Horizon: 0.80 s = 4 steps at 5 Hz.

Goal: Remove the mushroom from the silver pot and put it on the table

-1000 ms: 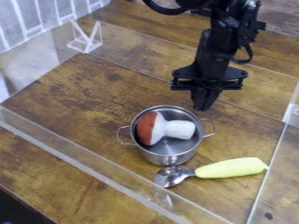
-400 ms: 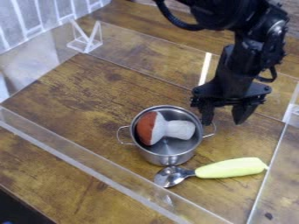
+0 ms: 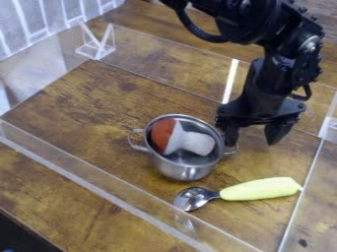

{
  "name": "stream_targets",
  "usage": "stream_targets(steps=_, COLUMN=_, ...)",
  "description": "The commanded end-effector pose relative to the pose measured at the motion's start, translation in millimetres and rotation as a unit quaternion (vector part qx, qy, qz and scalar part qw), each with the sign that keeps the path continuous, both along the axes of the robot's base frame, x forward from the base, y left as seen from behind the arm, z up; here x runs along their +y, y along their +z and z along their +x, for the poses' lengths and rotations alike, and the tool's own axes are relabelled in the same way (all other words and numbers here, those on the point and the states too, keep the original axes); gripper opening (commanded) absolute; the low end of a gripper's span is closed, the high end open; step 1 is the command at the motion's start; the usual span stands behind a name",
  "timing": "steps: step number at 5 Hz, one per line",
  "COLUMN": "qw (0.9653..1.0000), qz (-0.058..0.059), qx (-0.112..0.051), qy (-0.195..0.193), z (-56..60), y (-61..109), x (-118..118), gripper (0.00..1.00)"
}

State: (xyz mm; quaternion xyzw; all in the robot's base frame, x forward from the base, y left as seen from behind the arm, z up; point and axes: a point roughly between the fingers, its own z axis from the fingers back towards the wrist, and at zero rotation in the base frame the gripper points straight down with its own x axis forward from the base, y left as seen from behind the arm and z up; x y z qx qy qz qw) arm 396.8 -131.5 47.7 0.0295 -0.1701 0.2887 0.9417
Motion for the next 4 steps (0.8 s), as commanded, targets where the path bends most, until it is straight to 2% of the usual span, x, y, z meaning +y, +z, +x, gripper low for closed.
stream_targets(steps=1, qw=0.9994, qz=-0.012, qx=-0.032, qy=-0.003, z=5.0, y=21.8, x=-3.3, gripper=1.0)
stream_targets(steps=3, qw=0.9996, qz=-0.007, qx=-0.026, qy=0.001, z=7.2, y=10.7, x=0.6, gripper=1.0)
stream_targets(steps=4, qw=0.9997, qz=-0.005, qx=-0.022, qy=0.003, z=8.3, y=5.6, x=2.3, gripper=0.0)
